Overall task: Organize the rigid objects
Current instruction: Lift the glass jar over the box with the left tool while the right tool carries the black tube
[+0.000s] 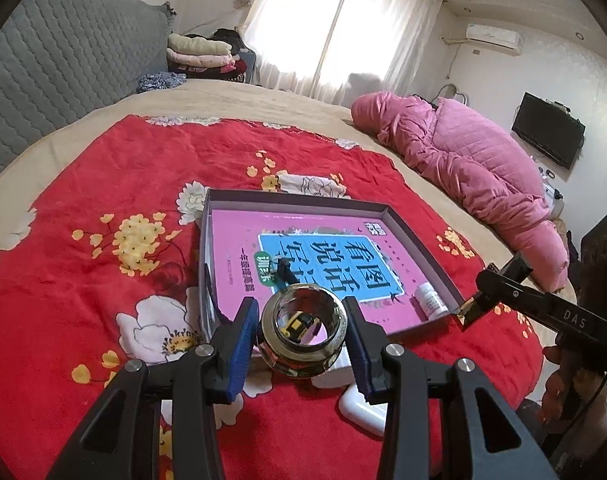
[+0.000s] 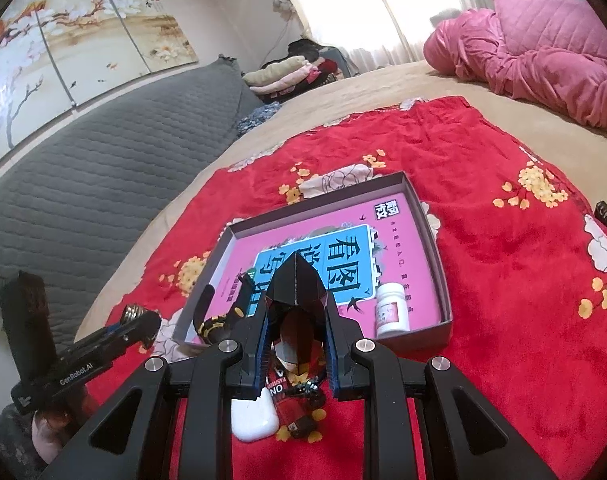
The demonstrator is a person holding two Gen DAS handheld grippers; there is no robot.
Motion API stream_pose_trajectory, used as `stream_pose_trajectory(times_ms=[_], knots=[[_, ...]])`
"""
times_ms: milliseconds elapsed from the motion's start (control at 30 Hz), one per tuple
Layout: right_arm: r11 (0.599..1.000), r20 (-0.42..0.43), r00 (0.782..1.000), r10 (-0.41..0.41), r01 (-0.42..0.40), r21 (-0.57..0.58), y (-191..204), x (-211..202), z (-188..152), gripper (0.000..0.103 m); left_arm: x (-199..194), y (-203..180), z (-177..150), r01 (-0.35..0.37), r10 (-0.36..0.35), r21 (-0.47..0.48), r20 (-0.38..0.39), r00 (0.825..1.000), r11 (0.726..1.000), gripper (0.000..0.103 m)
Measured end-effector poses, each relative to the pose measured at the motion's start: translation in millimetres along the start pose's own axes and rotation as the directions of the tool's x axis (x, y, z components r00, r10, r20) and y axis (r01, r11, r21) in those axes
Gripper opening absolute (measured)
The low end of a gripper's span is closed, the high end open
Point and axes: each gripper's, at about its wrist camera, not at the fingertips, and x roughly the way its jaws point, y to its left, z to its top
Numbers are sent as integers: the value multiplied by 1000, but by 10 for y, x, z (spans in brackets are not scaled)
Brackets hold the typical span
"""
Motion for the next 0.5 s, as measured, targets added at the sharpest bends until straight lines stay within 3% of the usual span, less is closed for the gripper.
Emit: stream_pose_trajectory(times_ms=[300,500], knots=[[1000,-3,1000,8,-8,20,-6,20,53,23,105,-12,87,-32,32,21,22,999,999,42],[999,13,1000,-29,29,-33,99,19,161,23,99,-12,96,-33,31,43,34,999,999,42]])
